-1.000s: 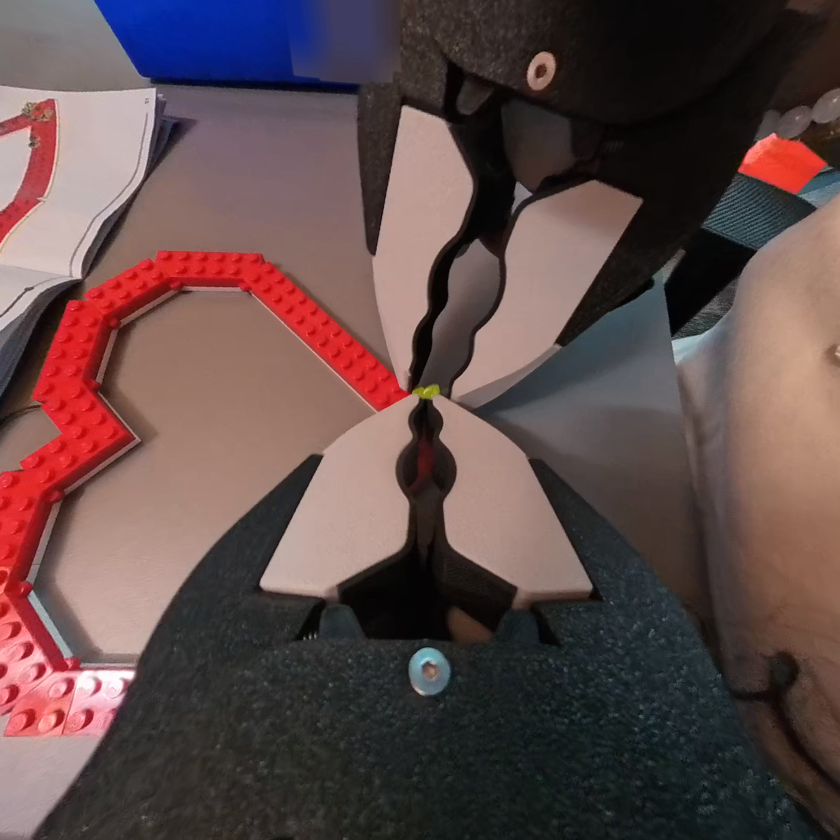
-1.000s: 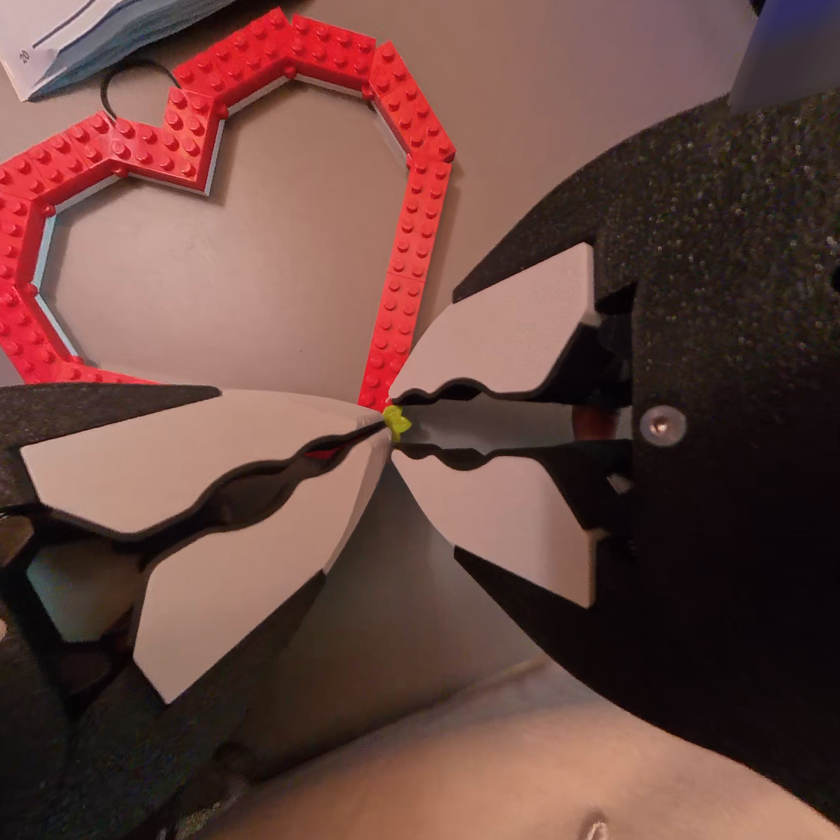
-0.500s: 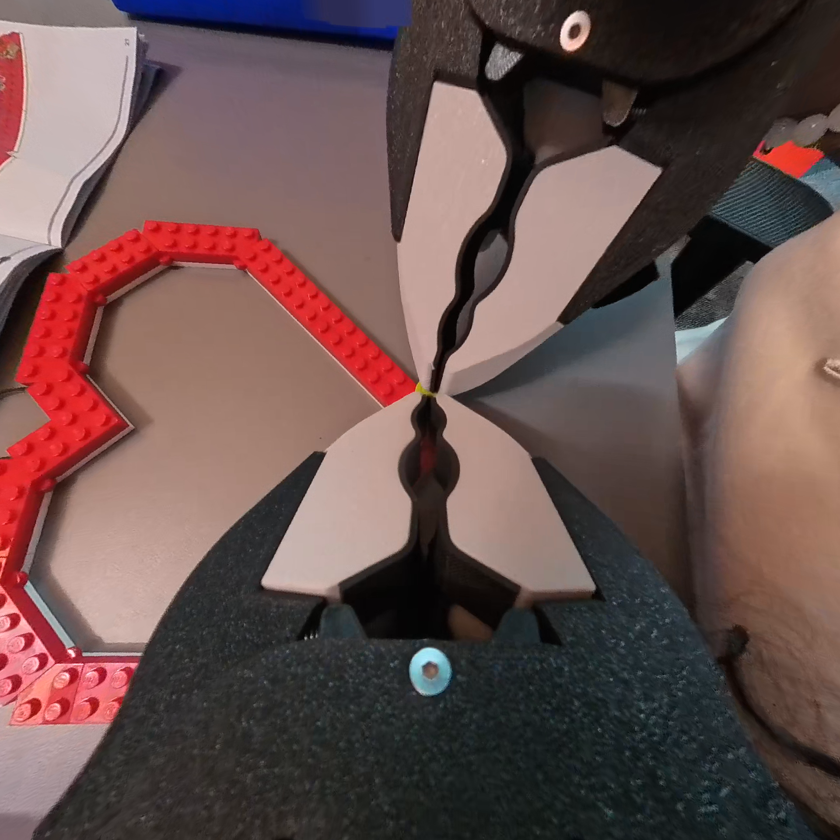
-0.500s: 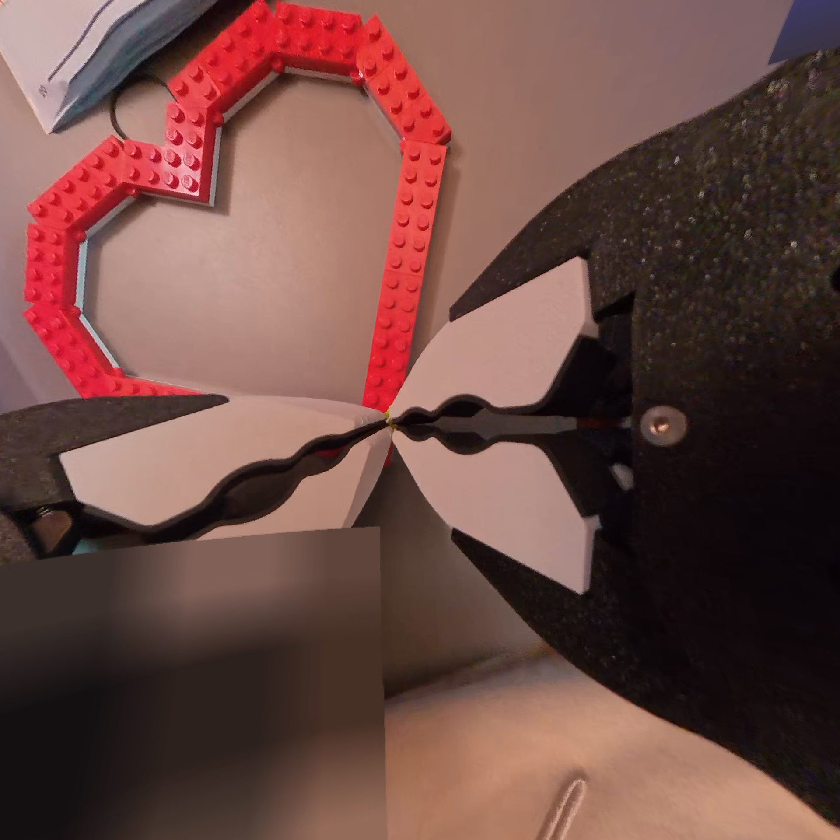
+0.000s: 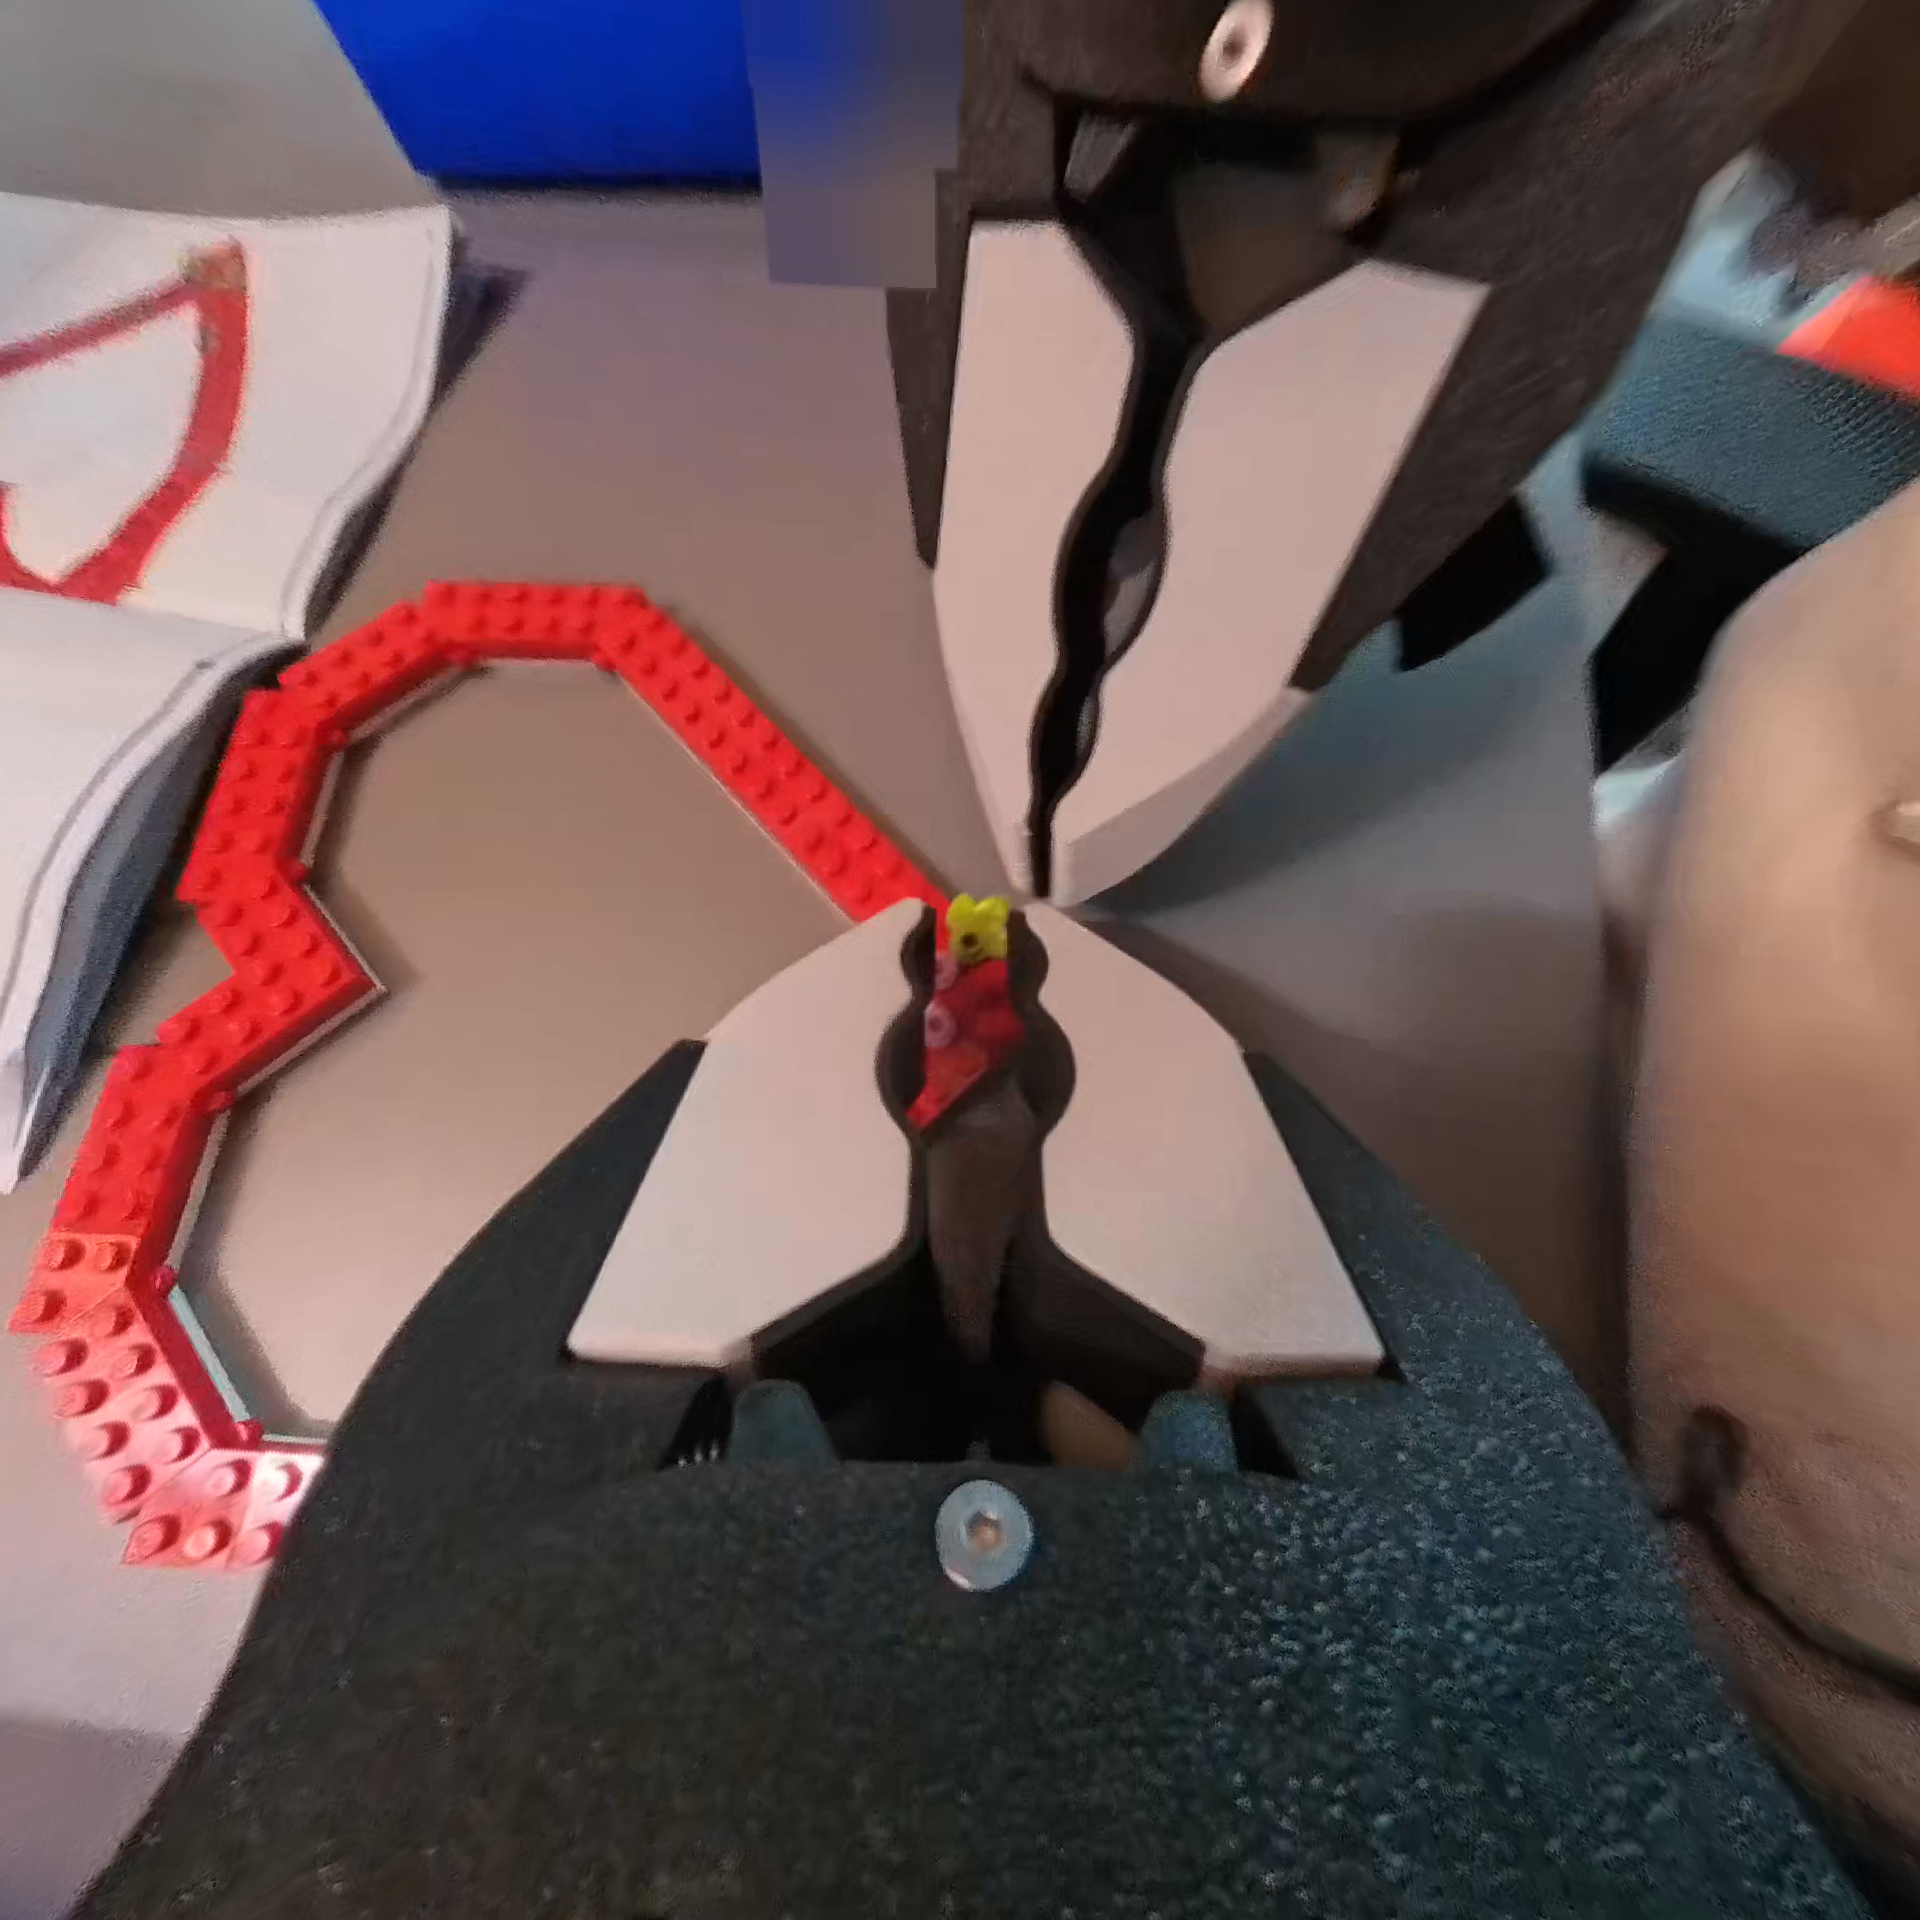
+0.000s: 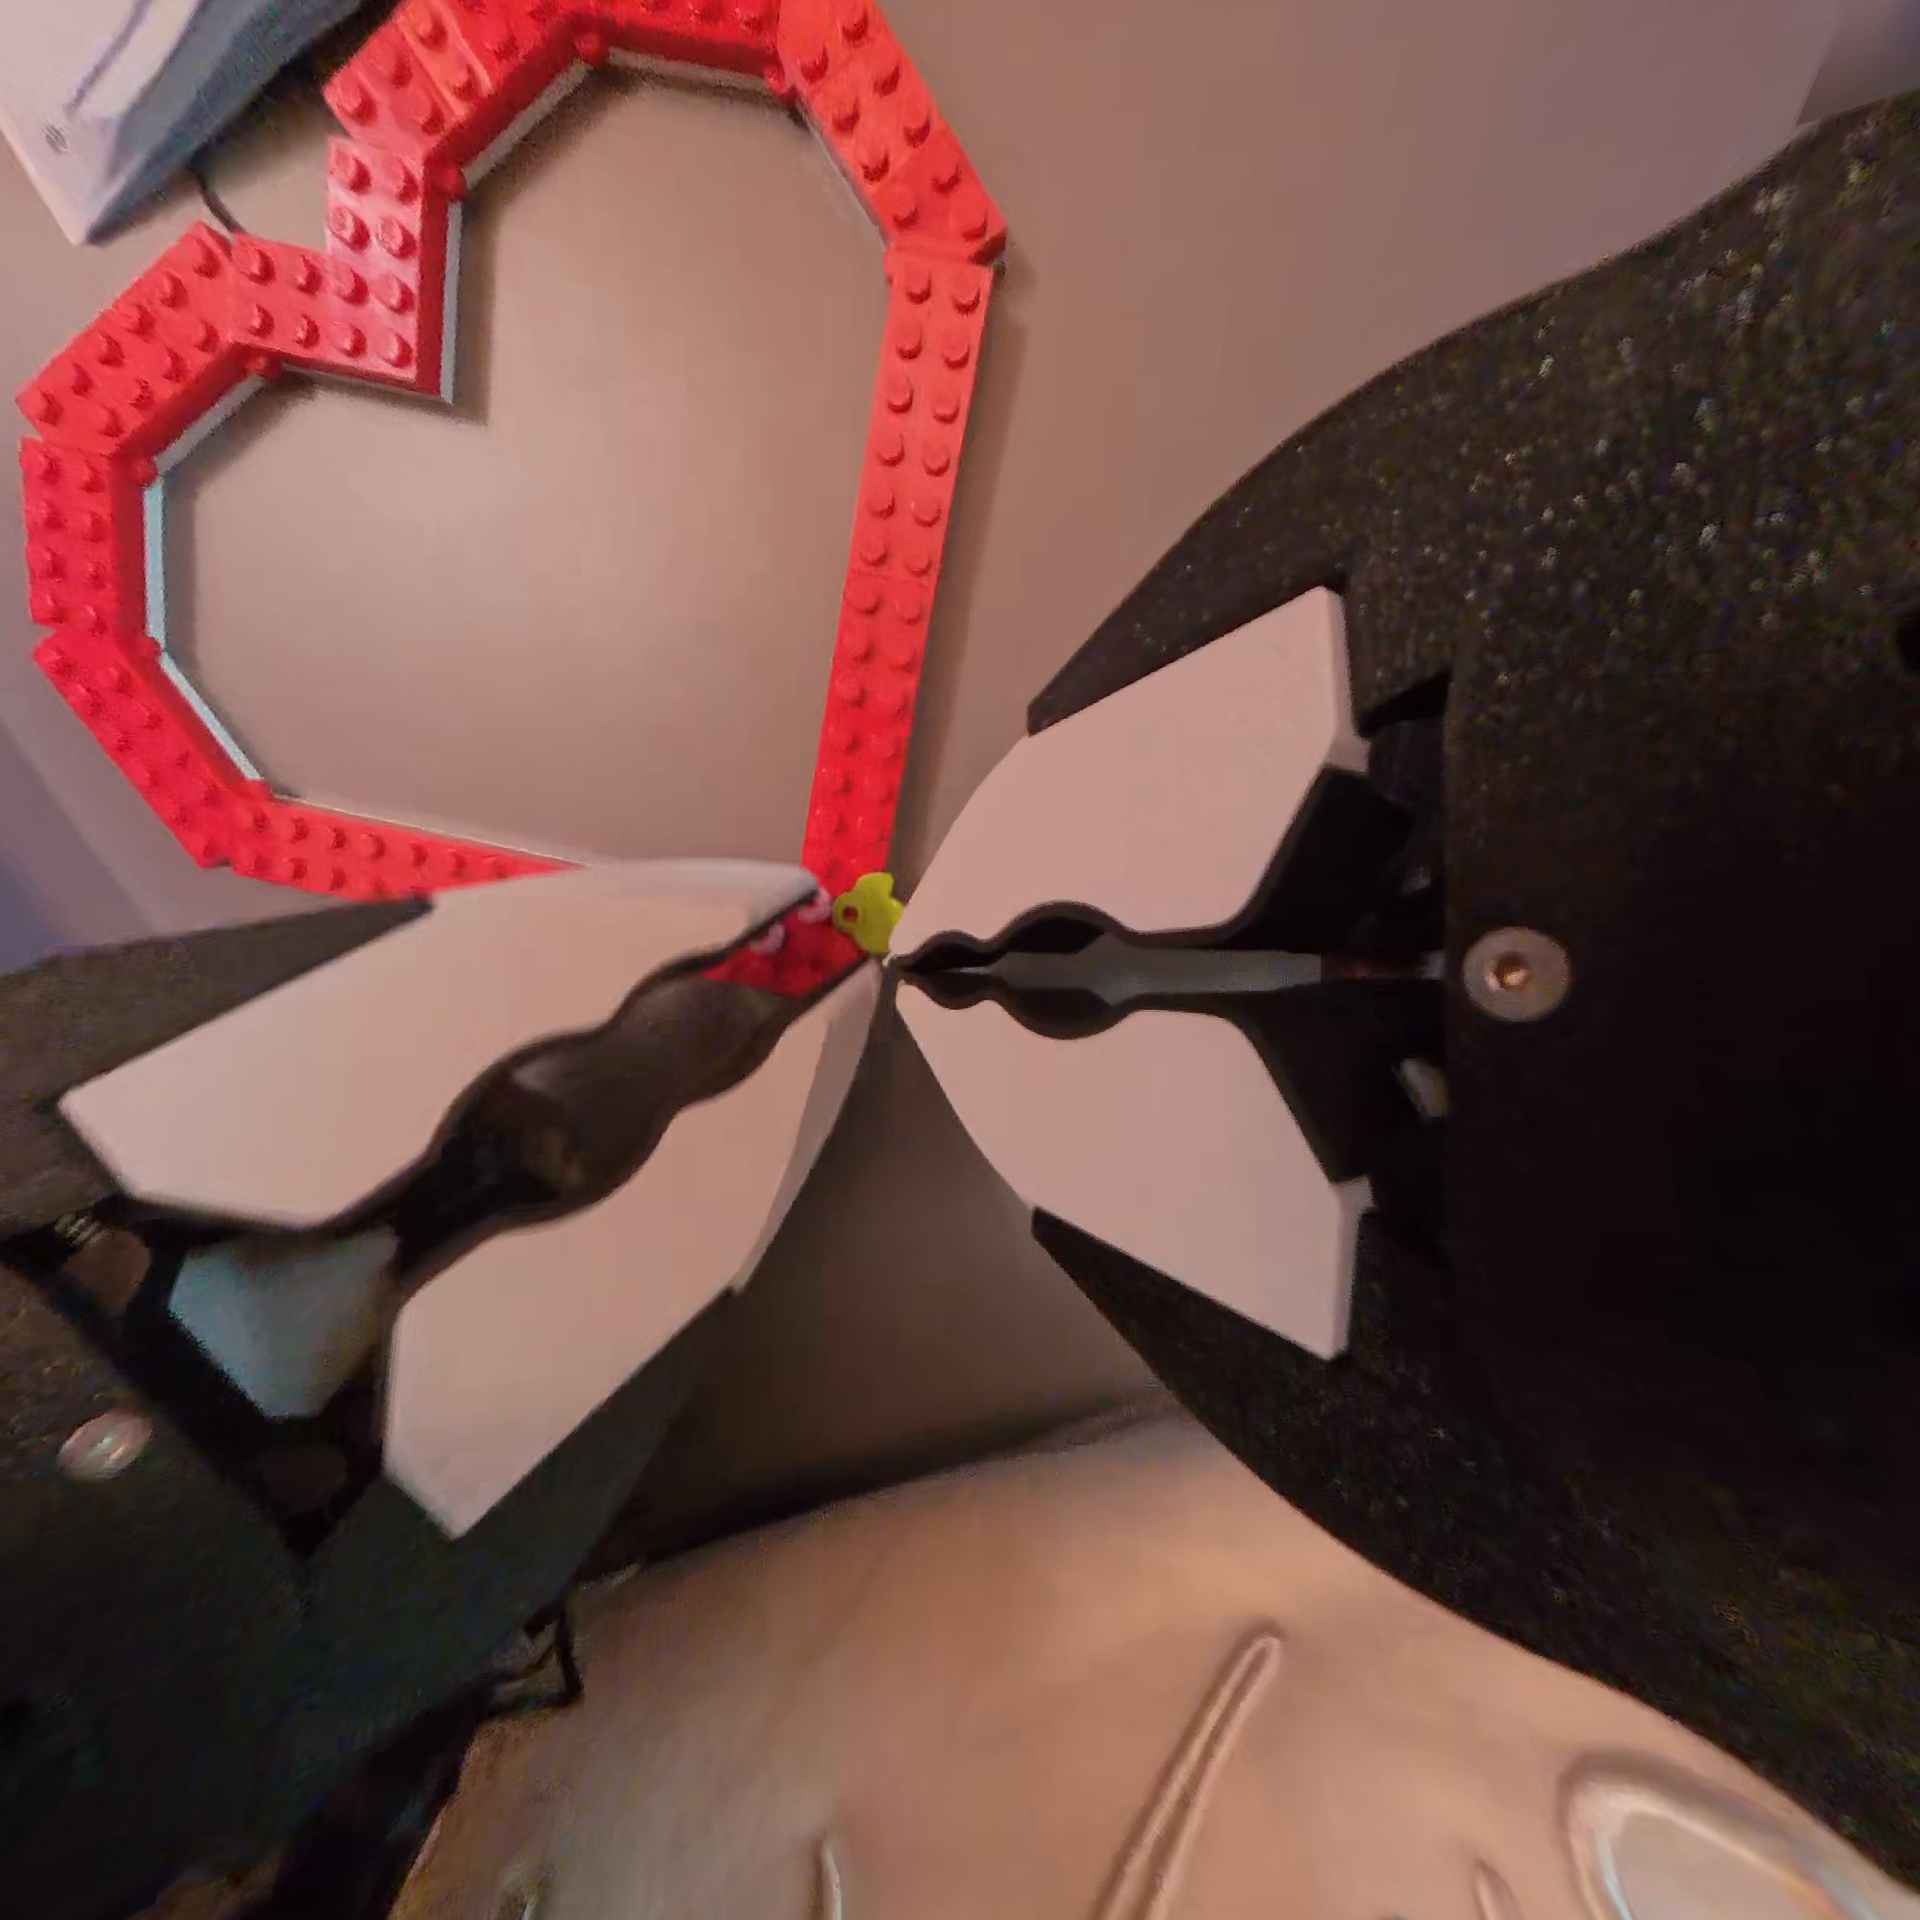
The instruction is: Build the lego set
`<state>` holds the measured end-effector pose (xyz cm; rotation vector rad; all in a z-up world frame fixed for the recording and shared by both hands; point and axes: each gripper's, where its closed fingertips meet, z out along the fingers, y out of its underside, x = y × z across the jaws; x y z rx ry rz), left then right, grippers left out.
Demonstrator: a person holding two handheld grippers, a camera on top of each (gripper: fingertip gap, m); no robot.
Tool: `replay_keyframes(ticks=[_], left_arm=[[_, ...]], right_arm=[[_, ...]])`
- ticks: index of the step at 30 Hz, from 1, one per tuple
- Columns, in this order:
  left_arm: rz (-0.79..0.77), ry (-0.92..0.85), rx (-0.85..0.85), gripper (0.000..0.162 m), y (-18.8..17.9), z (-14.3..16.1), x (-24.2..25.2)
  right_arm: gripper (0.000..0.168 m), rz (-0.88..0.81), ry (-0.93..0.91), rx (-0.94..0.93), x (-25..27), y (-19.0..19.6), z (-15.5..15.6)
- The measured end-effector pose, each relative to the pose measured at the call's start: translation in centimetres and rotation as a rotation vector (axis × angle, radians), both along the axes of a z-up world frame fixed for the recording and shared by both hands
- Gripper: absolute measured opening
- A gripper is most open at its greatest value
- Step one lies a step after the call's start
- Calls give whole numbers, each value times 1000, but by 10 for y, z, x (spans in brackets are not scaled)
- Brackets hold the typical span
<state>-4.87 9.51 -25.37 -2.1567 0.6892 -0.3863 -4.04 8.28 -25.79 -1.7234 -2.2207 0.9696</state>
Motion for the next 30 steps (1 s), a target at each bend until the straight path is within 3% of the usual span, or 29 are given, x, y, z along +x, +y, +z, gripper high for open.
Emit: replay_keyframes(ticks=[2,4,7,13,20,27,30], left_arm=[[-14,-109,49,12,-7,21,4],[21,-101,66,10,-13,26,-8],[111,-18,60,8,-14,13,-35],[160,36,4,9,-12,-12,-46],[162,-20,-23,7,-12,-13,-44],[169,-22,-19,7,-12,-13,-44],[158,-45,-19,6,-13,-11,-42]], right_arm=[[0,-8,14,29,0,5,4],[0,-3,39,66,-3,8,5],[0,24,72,108,-11,4,3],[0,55,29,148,-15,4,-7],[1,20,-110,111,-11,5,-10],[2,54,-154,196,-11,5,-10],[10,157,-179,144,-3,1,-7]])
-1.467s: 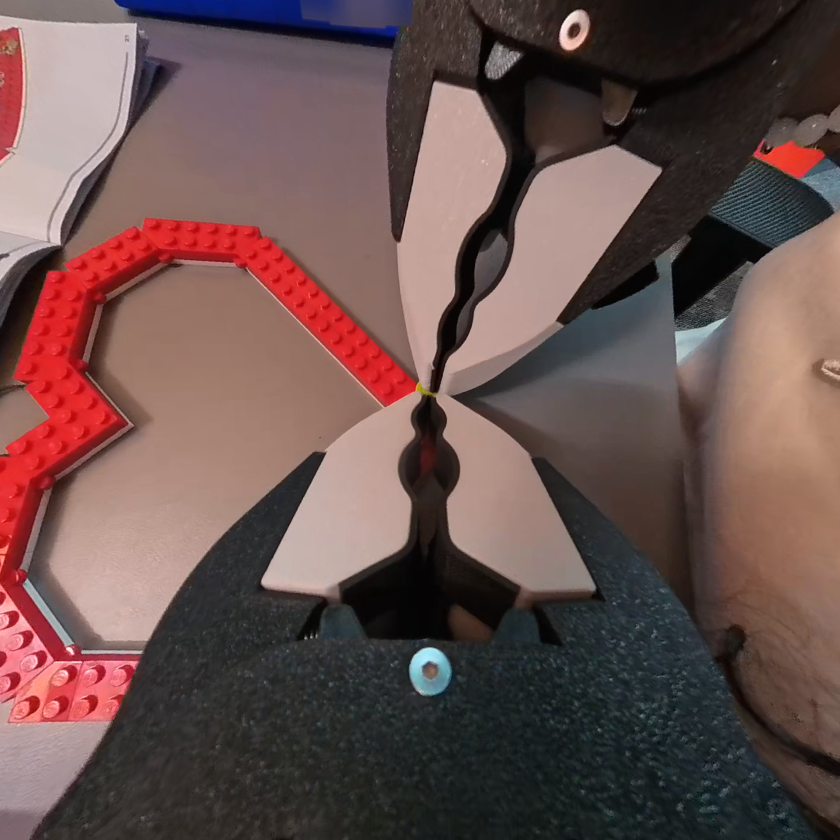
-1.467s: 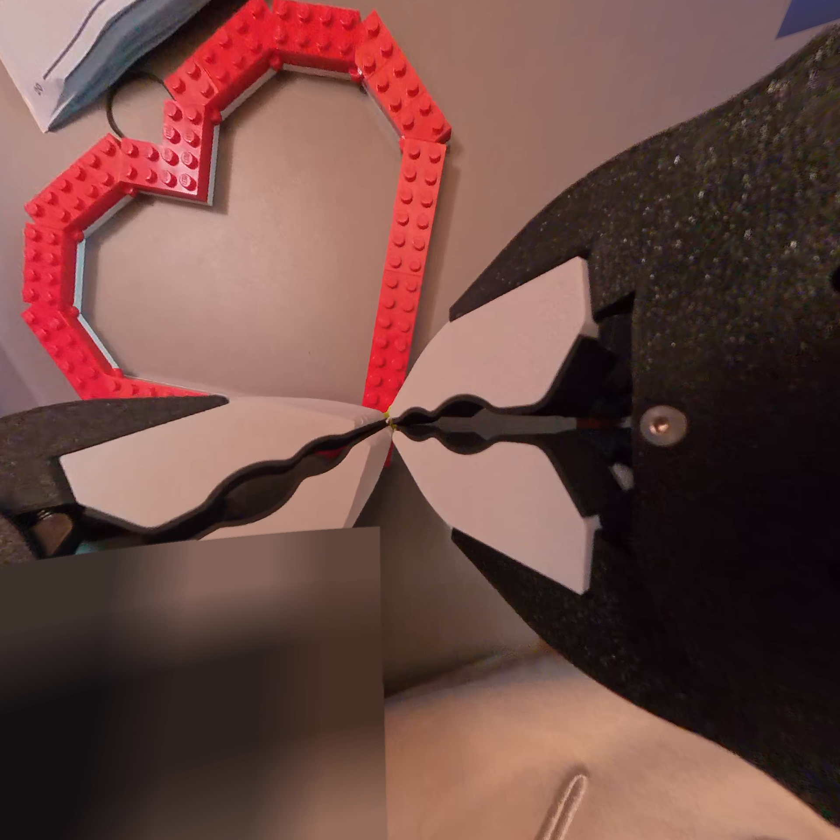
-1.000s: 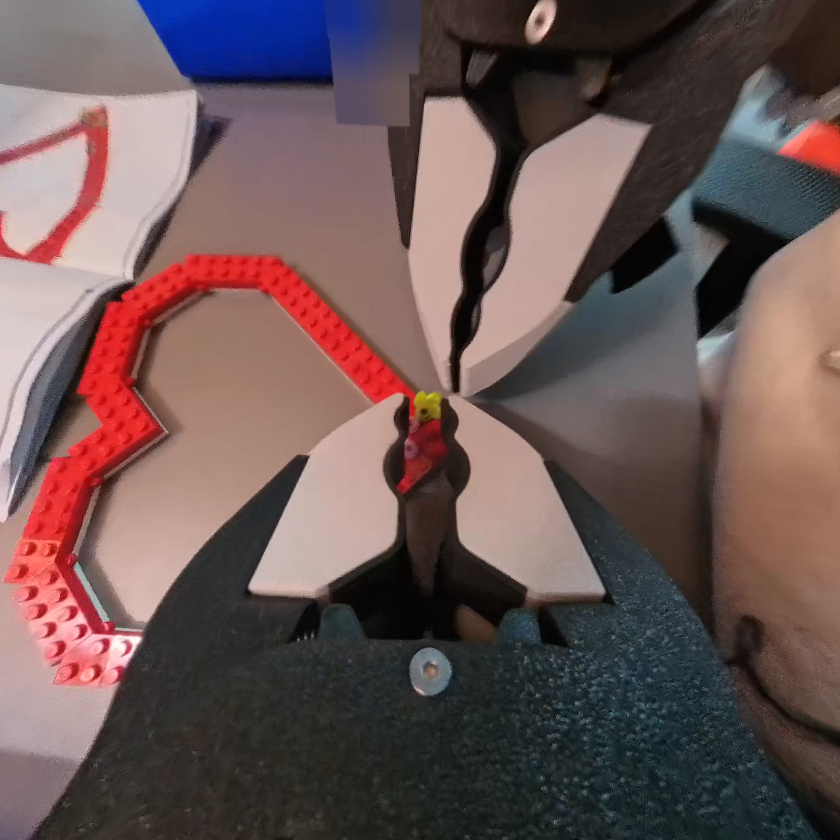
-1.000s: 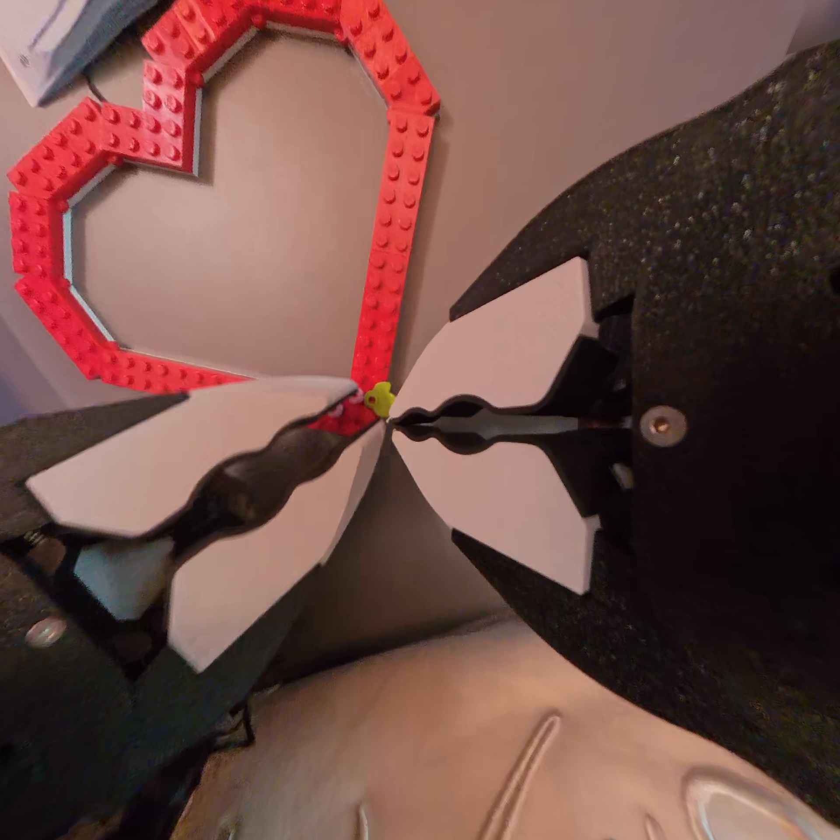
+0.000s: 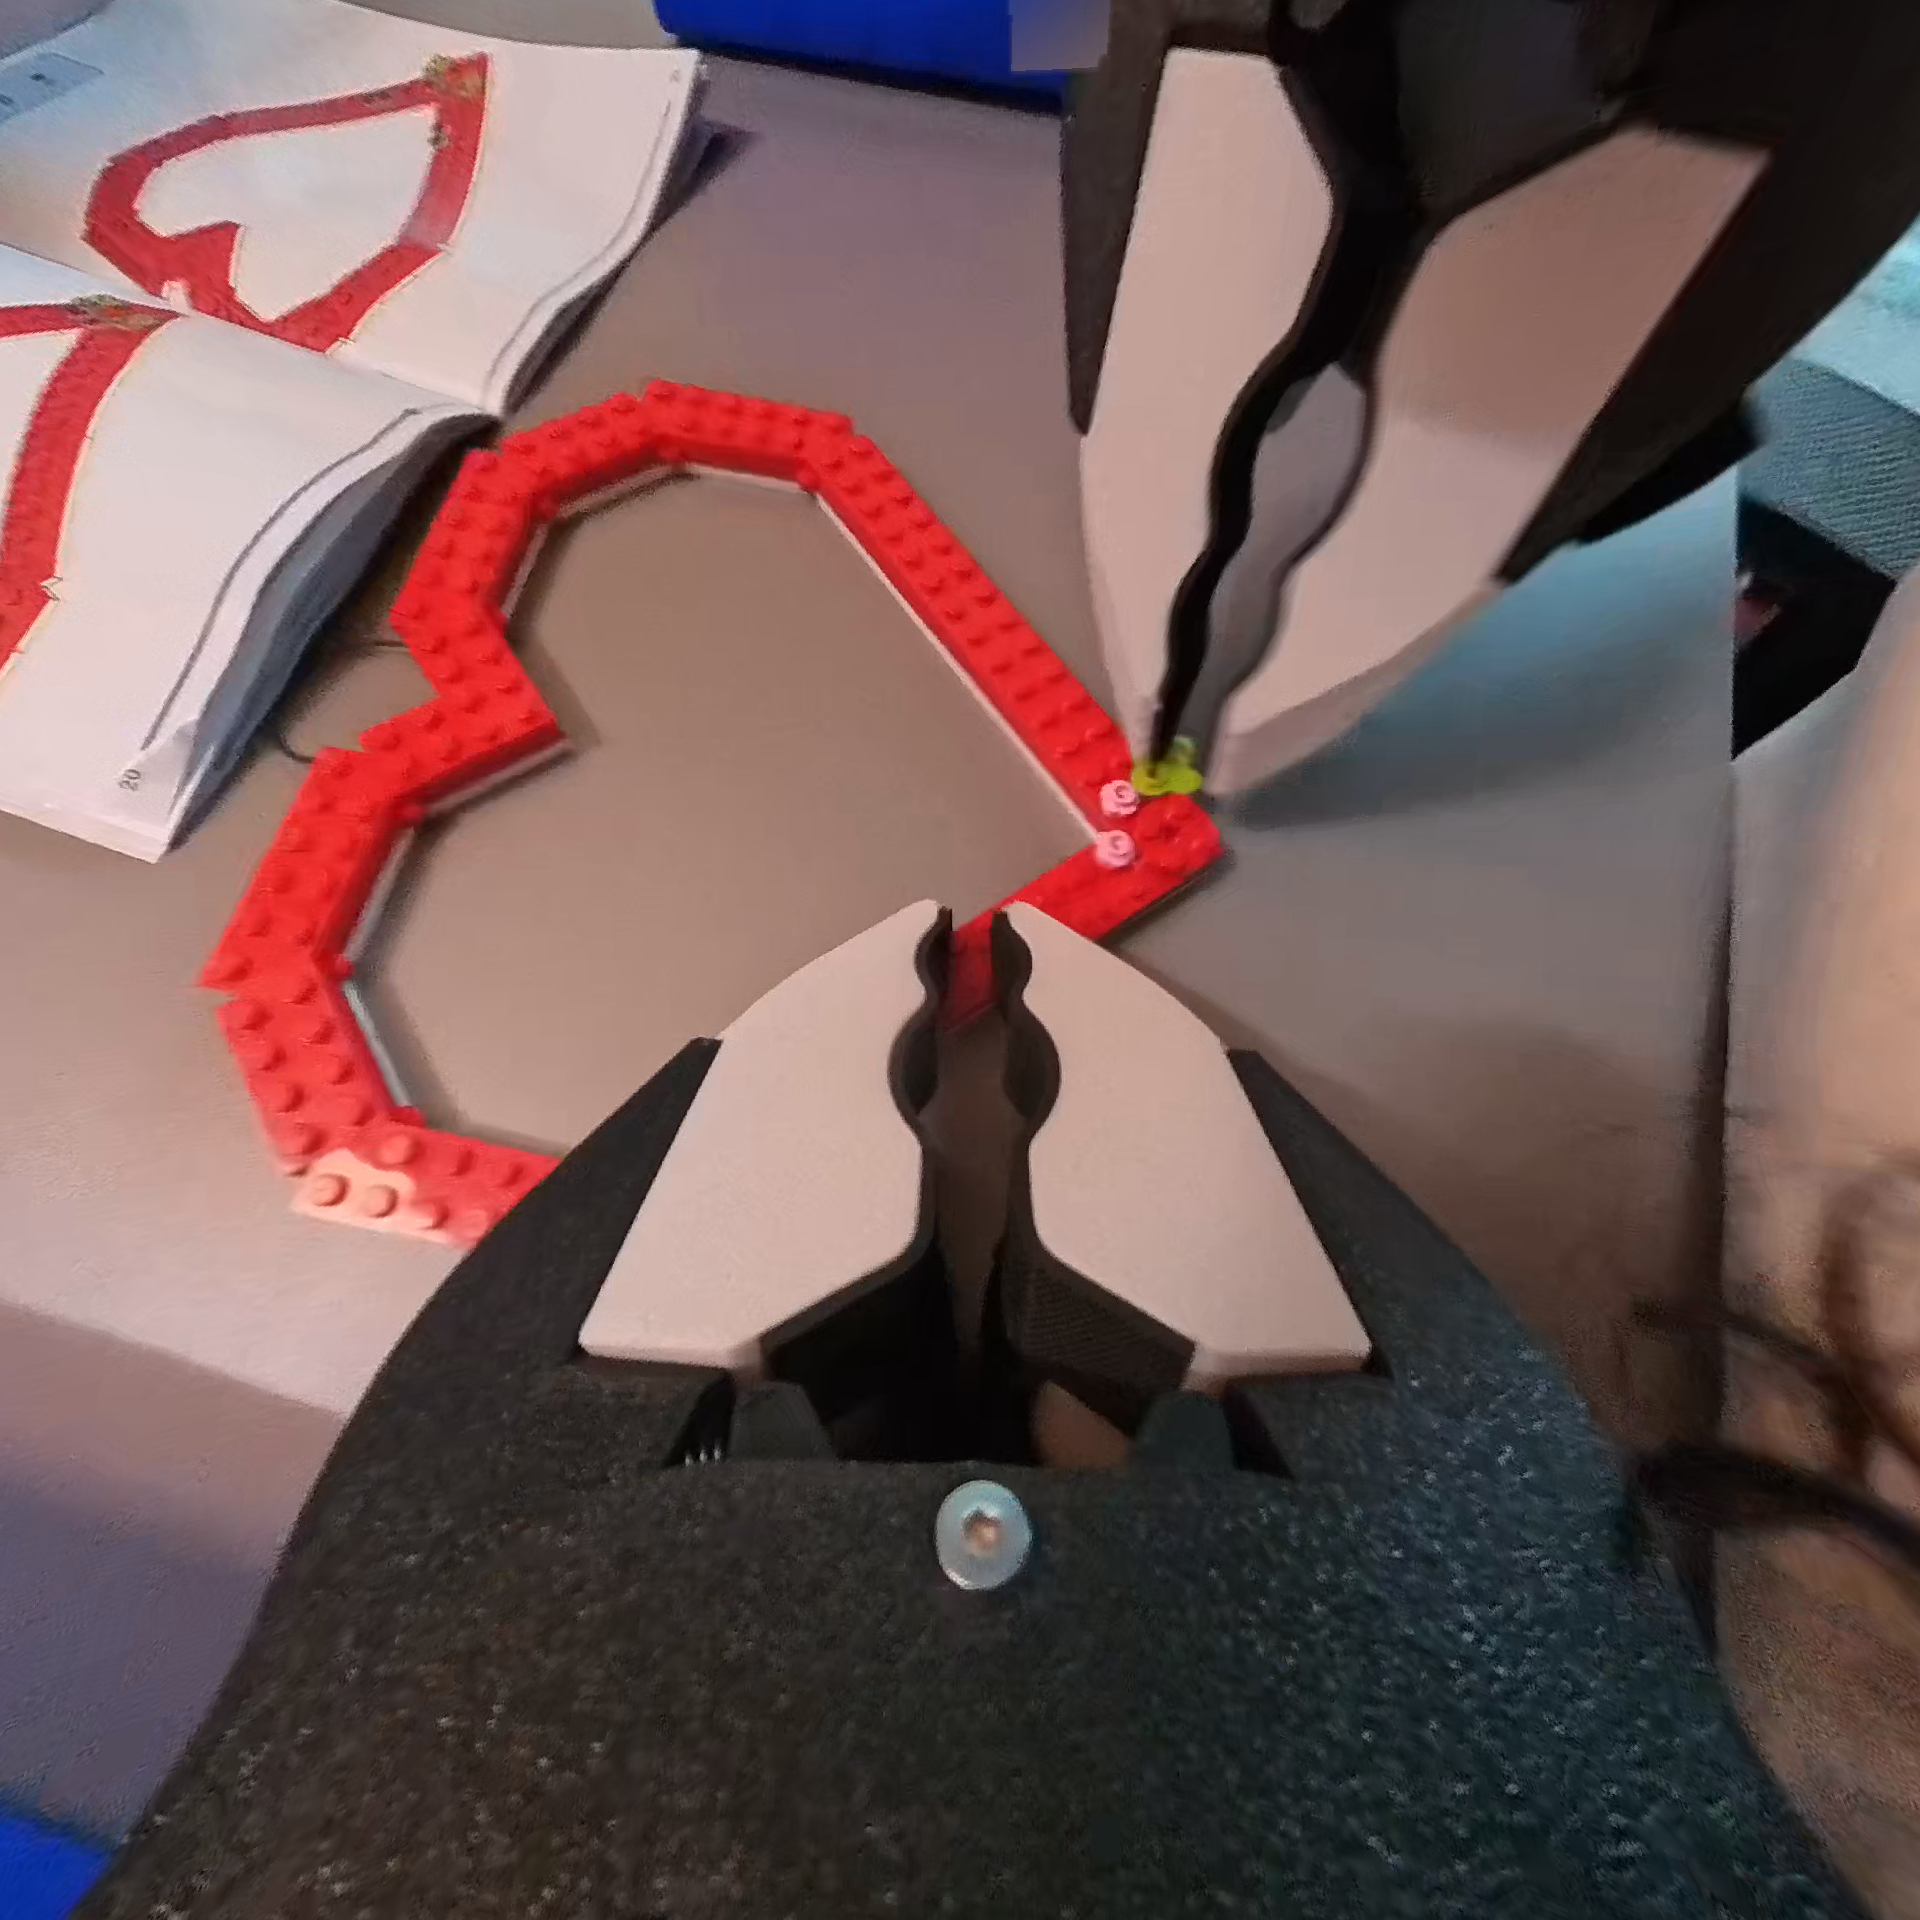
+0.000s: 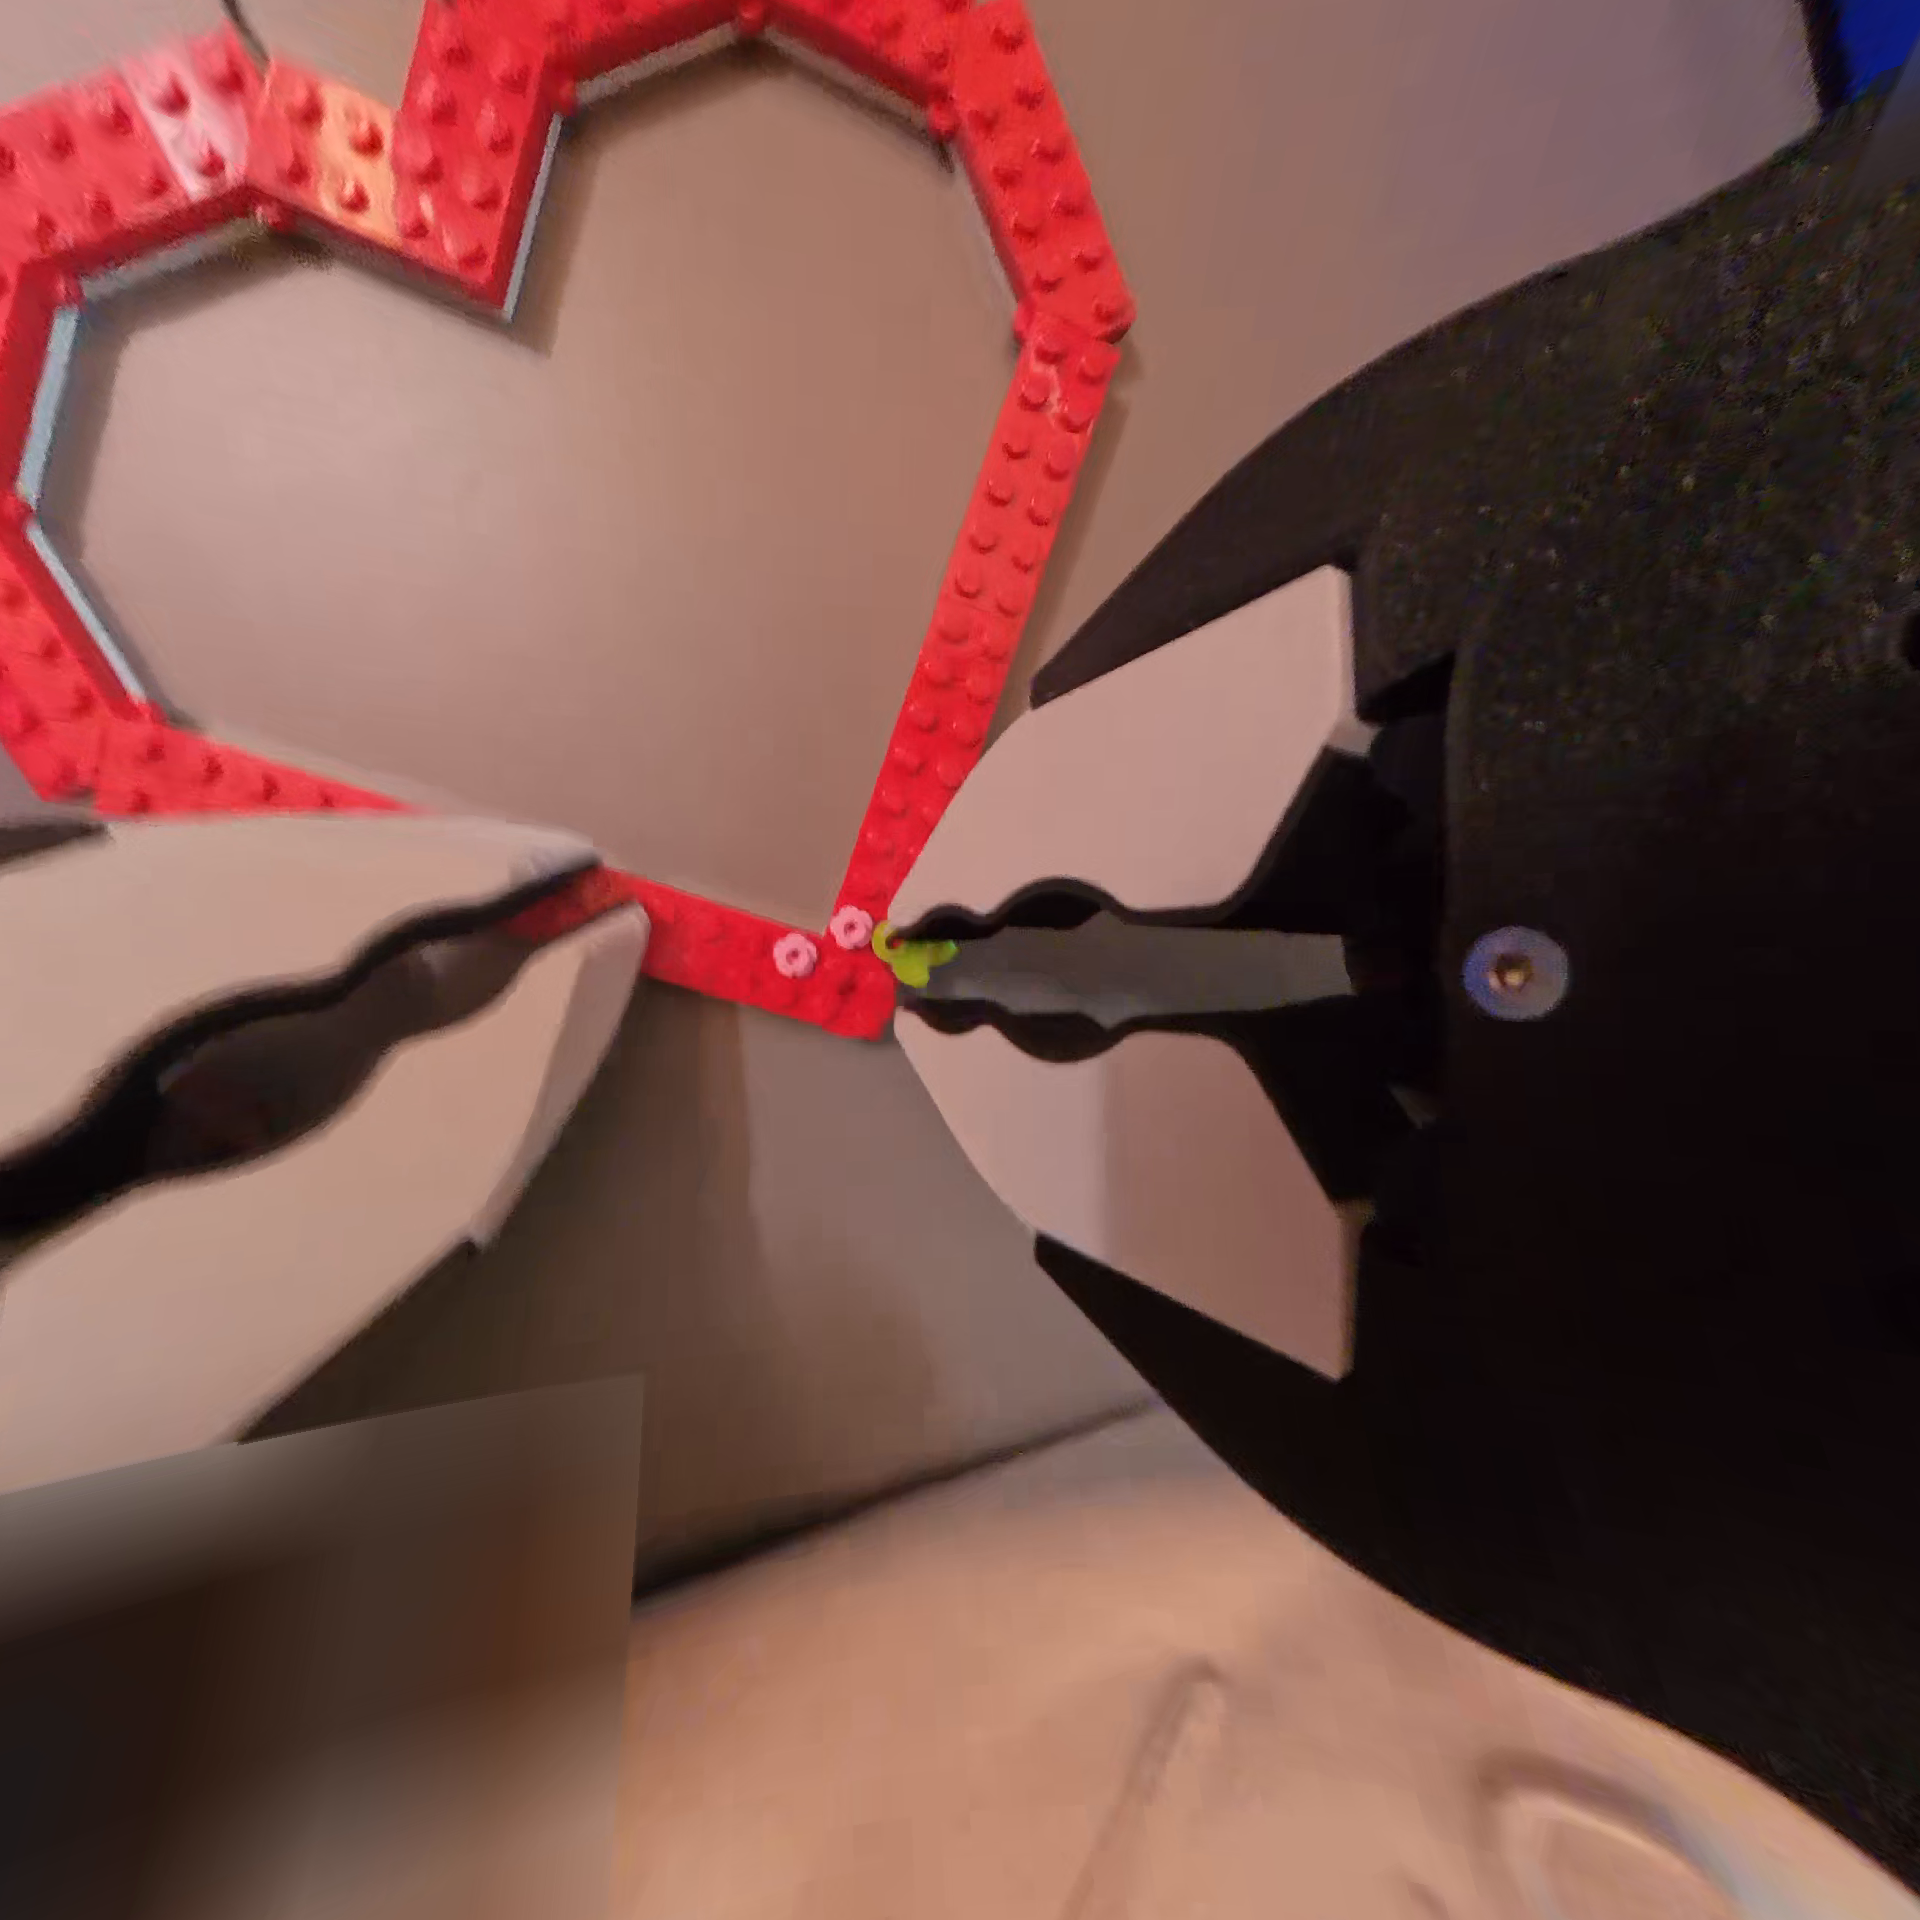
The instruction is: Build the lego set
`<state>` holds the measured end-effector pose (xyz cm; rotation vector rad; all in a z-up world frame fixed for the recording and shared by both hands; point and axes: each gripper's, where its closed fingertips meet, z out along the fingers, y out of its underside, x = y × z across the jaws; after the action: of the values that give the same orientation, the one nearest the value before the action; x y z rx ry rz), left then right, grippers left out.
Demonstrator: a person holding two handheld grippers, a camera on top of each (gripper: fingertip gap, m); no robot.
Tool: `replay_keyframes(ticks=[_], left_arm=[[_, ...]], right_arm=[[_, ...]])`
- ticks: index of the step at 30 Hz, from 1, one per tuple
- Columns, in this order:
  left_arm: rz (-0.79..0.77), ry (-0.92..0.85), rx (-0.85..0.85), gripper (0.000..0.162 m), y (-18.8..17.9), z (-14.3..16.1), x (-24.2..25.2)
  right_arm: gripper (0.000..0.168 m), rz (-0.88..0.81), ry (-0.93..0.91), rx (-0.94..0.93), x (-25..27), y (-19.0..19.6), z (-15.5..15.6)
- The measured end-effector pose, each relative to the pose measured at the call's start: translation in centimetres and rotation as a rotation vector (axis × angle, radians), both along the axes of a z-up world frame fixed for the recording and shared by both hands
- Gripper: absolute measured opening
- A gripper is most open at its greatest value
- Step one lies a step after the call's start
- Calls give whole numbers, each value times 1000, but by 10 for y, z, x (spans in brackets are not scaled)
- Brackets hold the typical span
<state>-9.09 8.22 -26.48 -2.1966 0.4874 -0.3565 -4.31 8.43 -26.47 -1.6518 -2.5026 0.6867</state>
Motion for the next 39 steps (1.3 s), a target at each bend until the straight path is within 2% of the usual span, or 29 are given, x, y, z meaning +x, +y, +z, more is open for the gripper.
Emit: replay_keyframes(ticks=[2,7,10,12,15,18,21,23,29,39], left_arm=[[36,-33,74,8,3,12,-3],[41,-167,451,13,0,67,-6],[-20,-89,630,13,-11,87,1],[-25,-87,695,13,-13,95,5],[-44,-86,692,13,-15,94,9],[-45,-89,663,13,-14,90,8],[-60,-76,646,13,-14,85,11],[-55,-61,622,13,-13,81,10],[-54,-66,600,13,-14,77,9],[-45,-45,579,13,-12,72,8]], right_arm=[[19,26,48,-25,-7,6,21],[22,93,445,-15,-88,25,118],[22,243,565,-23,-147,6,155],[19,358,571,-45,-190,-17,161],[10,525,480,17,-253,-44,138],[8,688,322,81,-299,-68,89],[8,740,116,81,-318,-86,42],[9,736,12,121,-325,-89,21],[11,718,-114,216,-325,-86,-3],[18,730,-106,173,-323,-93,-2]])
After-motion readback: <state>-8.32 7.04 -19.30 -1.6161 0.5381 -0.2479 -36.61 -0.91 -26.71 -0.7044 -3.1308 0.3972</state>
